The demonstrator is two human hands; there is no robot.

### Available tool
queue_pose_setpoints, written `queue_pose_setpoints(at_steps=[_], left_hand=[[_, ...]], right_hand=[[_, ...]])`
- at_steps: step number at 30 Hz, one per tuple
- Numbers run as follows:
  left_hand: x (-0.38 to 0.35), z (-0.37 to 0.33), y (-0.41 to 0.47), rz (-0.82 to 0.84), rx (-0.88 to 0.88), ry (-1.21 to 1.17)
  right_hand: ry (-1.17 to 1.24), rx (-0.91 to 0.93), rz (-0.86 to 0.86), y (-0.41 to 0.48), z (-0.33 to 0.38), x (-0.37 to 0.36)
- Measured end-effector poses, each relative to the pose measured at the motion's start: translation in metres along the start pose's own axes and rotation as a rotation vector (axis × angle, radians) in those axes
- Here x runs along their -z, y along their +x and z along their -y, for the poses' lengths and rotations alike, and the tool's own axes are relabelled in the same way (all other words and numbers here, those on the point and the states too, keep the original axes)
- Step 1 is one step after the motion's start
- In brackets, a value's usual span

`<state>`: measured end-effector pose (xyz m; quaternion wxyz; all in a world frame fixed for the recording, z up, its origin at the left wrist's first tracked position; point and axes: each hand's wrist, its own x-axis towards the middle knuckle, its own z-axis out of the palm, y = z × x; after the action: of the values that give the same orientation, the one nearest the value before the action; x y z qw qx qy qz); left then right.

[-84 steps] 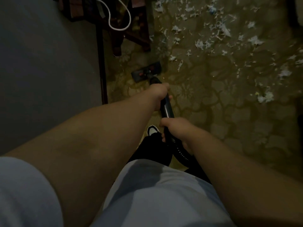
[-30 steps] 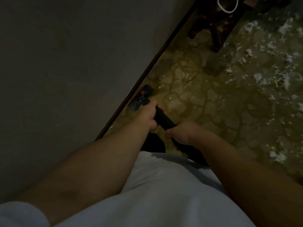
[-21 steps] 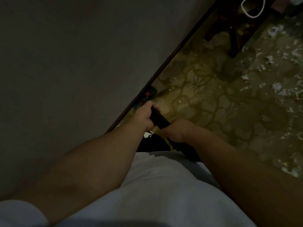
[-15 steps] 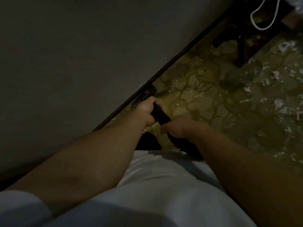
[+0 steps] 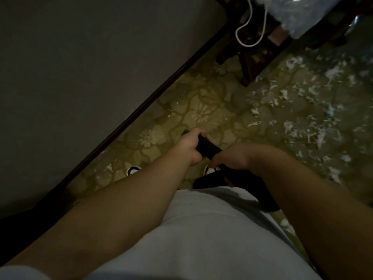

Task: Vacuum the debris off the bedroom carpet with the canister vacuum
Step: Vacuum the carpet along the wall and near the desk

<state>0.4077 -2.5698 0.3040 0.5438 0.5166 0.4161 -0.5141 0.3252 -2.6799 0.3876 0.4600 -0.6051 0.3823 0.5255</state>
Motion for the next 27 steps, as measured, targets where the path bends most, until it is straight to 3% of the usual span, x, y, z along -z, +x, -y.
queue_pose_setpoints(at_steps=[6, 12, 27], left_hand=[[-0.037, 0.006, -0.005, 0.066, 0.019, -0.016], [-0.023, -0.006, -0.004, 0.095, -0.041, 0.050], [0.055, -0.119, 0.033, 0.096, -0.101, 0.254]], right_hand=[[0.061, -0.010, -0.069, -0.012, -0.018, 0.018], [0.137, 0.000, -0.115, -0.004, -0.014, 0.000], [0.326, 0.092, -0.268, 0.057, 0.091, -0.069]])
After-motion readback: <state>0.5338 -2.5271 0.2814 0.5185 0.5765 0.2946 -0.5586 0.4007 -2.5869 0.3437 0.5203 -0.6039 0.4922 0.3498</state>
